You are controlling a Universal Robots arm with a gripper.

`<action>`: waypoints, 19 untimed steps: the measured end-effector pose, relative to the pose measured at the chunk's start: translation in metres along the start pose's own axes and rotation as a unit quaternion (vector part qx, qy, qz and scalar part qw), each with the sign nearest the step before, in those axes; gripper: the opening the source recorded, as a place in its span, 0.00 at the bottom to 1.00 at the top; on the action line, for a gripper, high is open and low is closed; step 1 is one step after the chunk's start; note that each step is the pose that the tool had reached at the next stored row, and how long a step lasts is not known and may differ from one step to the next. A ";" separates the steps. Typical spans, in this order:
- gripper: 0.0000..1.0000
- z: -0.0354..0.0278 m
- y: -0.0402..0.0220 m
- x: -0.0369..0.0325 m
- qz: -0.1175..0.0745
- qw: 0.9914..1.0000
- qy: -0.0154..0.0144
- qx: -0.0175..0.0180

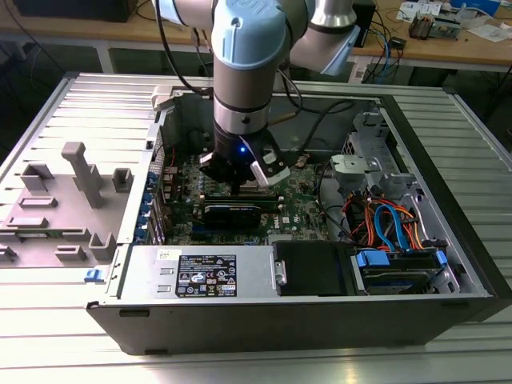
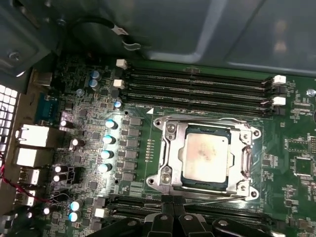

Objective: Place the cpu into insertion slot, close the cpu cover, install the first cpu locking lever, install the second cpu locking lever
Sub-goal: 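Install the second cpu locking lever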

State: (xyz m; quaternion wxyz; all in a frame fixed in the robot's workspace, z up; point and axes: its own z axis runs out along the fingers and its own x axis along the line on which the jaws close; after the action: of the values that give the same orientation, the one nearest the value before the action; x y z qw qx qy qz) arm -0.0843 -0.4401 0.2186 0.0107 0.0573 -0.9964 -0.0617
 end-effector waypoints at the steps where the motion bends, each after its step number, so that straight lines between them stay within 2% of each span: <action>1: 0.11 0.0002 -0.0001 0.0018 0.000 1.000 0.000 0.000; 2: 0.11 0.0003 -0.0005 0.0034 0.000 1.000 0.000 -0.001; 3: 0.11 0.0001 -0.0020 0.0041 -0.001 1.000 0.000 -0.004; 6: 0.11 -0.0001 -0.0042 0.0057 -0.001 1.000 -0.002 -0.015; 11: 0.11 -0.0009 -0.0104 0.0077 -0.002 1.000 -0.002 -0.023; 12: 0.11 -0.0010 -0.0114 0.0079 -0.002 1.000 -0.003 -0.027; 14: 0.11 -0.0010 -0.0119 0.0081 -0.002 0.999 -0.004 -0.032; 15: 0.11 -0.0015 -0.0157 0.0099 -0.002 0.999 -0.004 -0.037; 16: 0.11 -0.0003 -0.0156 0.0120 -0.003 0.999 -0.005 -0.048; 17: 0.11 0.0034 -0.0161 0.0118 -0.003 0.999 -0.006 -0.053; 19: 0.11 0.0048 -0.0163 0.0119 -0.003 0.998 -0.006 -0.055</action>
State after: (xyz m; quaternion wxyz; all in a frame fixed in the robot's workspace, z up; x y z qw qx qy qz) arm -0.0944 -0.4570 0.2120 0.0076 0.0590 -0.9914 -0.1163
